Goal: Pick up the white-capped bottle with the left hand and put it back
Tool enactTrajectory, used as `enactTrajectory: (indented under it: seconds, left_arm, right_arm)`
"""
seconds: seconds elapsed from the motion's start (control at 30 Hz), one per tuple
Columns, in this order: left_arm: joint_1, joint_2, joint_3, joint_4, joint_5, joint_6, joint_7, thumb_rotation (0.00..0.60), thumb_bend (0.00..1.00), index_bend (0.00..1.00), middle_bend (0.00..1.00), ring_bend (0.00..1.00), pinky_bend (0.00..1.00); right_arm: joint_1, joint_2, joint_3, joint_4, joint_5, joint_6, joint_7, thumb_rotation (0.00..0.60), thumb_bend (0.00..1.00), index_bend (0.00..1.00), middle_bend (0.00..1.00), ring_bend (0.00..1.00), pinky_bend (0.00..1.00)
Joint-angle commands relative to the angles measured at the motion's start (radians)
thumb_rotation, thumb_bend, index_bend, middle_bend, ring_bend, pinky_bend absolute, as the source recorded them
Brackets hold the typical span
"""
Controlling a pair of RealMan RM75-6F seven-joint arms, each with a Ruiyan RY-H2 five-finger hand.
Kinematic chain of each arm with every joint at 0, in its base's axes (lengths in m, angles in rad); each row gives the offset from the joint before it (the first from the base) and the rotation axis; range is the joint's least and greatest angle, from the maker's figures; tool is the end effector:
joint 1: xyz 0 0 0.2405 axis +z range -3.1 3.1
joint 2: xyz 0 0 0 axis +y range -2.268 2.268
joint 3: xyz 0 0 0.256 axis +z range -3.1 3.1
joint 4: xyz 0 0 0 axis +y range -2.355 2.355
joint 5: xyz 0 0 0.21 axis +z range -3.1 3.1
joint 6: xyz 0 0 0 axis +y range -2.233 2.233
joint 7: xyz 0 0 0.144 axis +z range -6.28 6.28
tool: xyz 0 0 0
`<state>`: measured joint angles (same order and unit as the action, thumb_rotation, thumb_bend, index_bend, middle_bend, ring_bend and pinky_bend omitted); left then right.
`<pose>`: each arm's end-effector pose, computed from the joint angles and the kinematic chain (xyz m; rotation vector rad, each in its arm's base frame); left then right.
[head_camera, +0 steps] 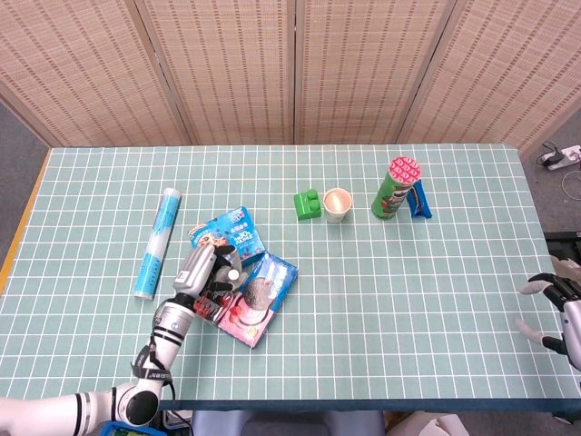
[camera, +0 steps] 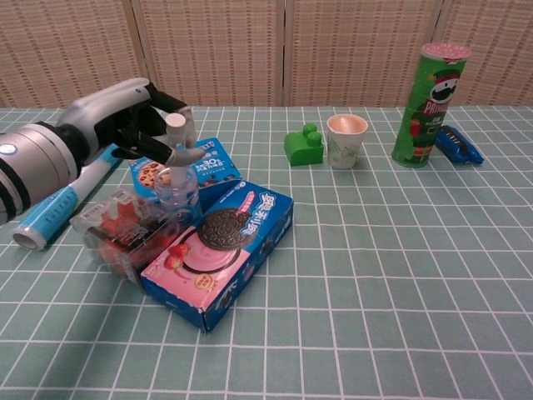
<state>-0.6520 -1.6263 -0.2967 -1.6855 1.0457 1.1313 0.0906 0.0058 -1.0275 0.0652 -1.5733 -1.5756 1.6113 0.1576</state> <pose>-0.1052 0.3179 -0.0071 -1.4830 -1.4431 -1.3625 -0.3177 -0.1587 0.2058 1.3273 -0.8324 1.0008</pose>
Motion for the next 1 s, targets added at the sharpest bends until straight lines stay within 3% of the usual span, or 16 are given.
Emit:
enactTrajectory:
  seconds: [0.03,0.4,0.73,1.0]
  left_arm:
    - [0.0,0.008,-0.002,-0.01,-0.004,0.002,0.009,0.6,0.31,0.82,1.0,0.95,1.0]
    - [-0.001,0.023,-0.002,-0.026,-0.008,-0.002,0.016,0.6,0.32,0.85,1.0,0.95,1.0]
    - [0.0,0.015,0.002,-0.016,0.009,-0.006,-0.009,0.6,0.38,0.76,1.0,0.95,1.0]
    - [0.0,0.015,0.004,-0.014,0.016,-0.007,-0.015,0.6,0.39,0.76,1.0,0.95,1.0]
  right_arm:
    - [0.001,0.0,0.0,0.0,0.0,-0.001,-0.001,0.6,0.1,0.44,0.37,0.35,0.58]
    - [0.001,-0.001,-0.001,-0.001,0.0,-0.002,-0.005,0.6,0.1,0.44,0.37,0.34,0.58]
    - [0.0,0.0,0.0,0.001,-0.001,0.001,0.003,0.6,0.1,0.44,0.37,0.34,0.58]
    - [0.001,0.001,0.001,0.002,0.001,0.0,0.006,0.6,0.1,0.44,0.37,0.34,0.58]
